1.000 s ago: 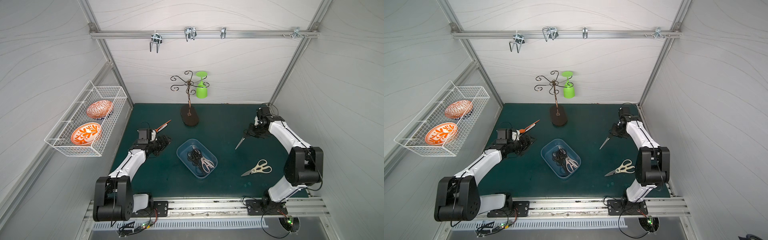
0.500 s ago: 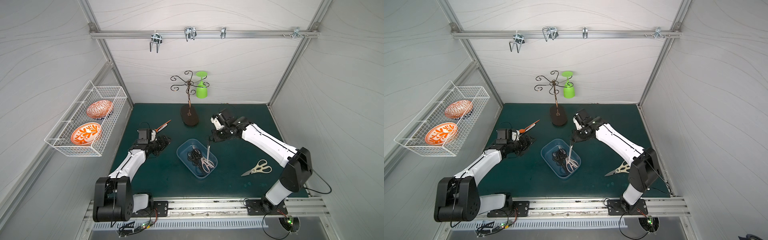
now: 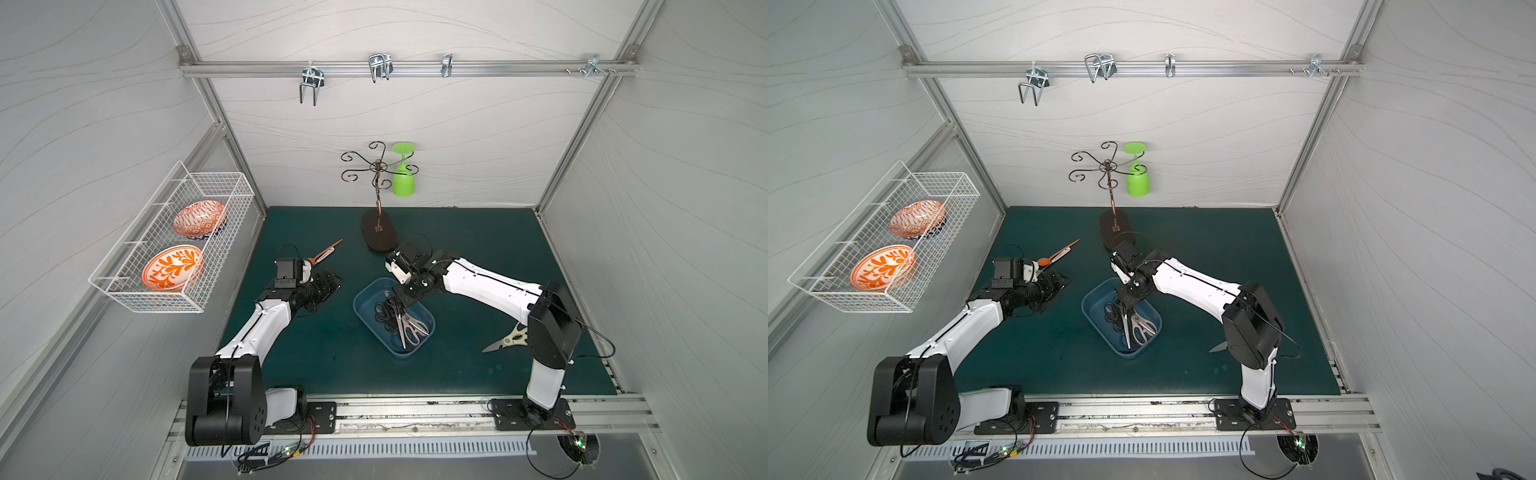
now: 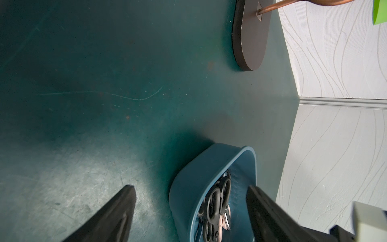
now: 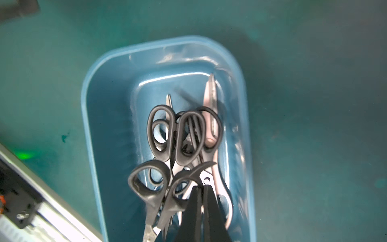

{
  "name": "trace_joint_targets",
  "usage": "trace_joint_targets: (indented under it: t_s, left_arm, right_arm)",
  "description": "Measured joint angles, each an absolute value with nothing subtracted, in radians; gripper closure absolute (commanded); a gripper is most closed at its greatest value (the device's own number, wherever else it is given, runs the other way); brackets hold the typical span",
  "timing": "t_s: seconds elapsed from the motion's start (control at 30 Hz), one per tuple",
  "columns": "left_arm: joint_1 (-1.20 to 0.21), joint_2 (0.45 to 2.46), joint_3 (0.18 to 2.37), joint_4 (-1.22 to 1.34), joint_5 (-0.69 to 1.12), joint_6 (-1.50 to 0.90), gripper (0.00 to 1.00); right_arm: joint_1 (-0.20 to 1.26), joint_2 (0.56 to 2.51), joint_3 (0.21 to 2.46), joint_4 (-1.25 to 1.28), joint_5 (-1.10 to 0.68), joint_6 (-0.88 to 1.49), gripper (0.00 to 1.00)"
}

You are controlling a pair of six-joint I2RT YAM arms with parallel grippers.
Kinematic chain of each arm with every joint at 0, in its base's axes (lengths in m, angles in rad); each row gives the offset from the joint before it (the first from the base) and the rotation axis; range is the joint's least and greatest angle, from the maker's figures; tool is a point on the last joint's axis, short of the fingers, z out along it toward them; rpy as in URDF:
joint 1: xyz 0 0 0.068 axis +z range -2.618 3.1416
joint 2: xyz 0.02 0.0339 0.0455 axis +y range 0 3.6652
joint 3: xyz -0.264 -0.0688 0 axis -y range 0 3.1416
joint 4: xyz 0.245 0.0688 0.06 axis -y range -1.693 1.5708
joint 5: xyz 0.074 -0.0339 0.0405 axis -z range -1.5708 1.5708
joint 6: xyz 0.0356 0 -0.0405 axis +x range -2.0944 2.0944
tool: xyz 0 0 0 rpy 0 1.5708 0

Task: Put the scissors into the storage box
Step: Place the scissors in the storage box.

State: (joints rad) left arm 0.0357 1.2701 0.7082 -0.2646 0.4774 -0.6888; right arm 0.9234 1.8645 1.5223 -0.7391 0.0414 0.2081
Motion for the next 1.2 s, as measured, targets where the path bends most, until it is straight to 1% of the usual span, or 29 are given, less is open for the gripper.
trace_joint_targets:
  t_s: [0.37, 0.5, 0.6, 0.8, 0.87, 0.97, 1.03, 1.2]
  left_arm:
    - [0.036, 1.270, 0.708, -0.264, 0.477, -0.689, 0.13]
    - [0.036, 1.270, 0.708, -0.264, 0.477, -0.689, 0.13]
    - [0.036, 1.270, 0.708, -0.264, 0.477, -0.689, 0.13]
    - [0.036, 1.266, 0.708, -0.264, 0.478, -0.689, 0.13]
    - [0.036, 1.262, 0.708, -0.264, 0.478, -0.688, 0.13]
    - [0.036, 1.255, 0.708, -0.264, 0.479, -0.688, 0.13]
    - [0.036, 1.251, 0.708, -0.265, 0.479, -0.687, 0.13]
    - [0.014, 1.251, 0.708, -0.265, 0.479, -0.685, 0.13]
  right_arm:
    - [0.954, 2.014, 1.591, -0.717, 0.089, 0.184, 1.00]
    - [0.963, 2.023, 1.599, -0.718, 0.107, 0.187, 0.81]
    - [0.965, 2.021, 1.604, -0.718, 0.114, 0.193, 0.72]
    - [0.946, 1.971, 1.603, -0.727, 0.102, 0.238, 0.71]
    - [0.917, 1.924, 1.596, -0.725, 0.083, 0.261, 0.70]
    - [0.831, 1.819, 1.563, -0.723, 0.053, 0.309, 0.69]
    - [0.750, 1.746, 1.532, -0.724, 0.039, 0.344, 0.69]
    - [0.487, 1.566, 1.367, -0.729, 0.017, 0.439, 0.69]
